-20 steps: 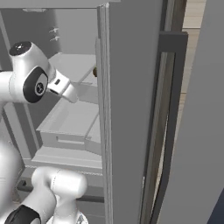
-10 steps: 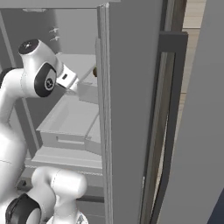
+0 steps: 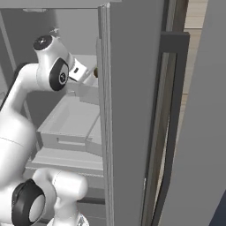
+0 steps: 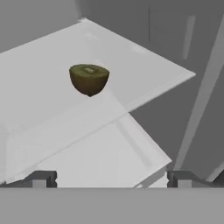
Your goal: Pick the kiwi and orange from the fridge and place them inside the tupperware on the counter.
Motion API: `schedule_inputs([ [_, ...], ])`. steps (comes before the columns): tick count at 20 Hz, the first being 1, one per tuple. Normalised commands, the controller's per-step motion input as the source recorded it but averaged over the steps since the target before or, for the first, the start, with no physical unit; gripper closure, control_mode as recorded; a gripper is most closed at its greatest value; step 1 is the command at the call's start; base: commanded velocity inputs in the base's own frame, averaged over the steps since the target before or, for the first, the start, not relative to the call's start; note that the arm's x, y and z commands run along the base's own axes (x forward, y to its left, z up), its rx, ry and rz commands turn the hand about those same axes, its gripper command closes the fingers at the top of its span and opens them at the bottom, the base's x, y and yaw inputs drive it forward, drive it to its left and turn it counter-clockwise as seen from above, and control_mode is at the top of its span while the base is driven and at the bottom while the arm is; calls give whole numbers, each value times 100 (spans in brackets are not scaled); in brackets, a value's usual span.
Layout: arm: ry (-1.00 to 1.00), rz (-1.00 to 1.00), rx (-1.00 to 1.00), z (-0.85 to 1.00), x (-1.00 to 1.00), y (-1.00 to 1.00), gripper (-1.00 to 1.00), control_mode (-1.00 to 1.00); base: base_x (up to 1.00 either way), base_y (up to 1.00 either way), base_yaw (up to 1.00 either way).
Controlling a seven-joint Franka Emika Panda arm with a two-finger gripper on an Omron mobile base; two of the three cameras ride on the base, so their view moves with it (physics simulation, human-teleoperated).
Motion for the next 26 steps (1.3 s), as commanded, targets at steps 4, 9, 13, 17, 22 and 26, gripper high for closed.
schedule_inputs([
  [4, 0, 0, 0, 7, 37, -6, -100, -100, 0, 0, 0],
  [9, 0, 0, 0, 3, 32, 0, -100, -100, 0, 0, 0],
  [13, 0, 0, 0, 1, 24, 0, -100, -100, 0, 0, 0],
  [17, 0, 0, 0, 0, 14, -1, -100, -100, 0, 0, 0],
  [22, 0, 0, 0, 0, 12, -7, -100, -100, 0, 0, 0],
  [26, 0, 0, 0, 0, 6, -15, -100, -100, 0, 0, 0],
])
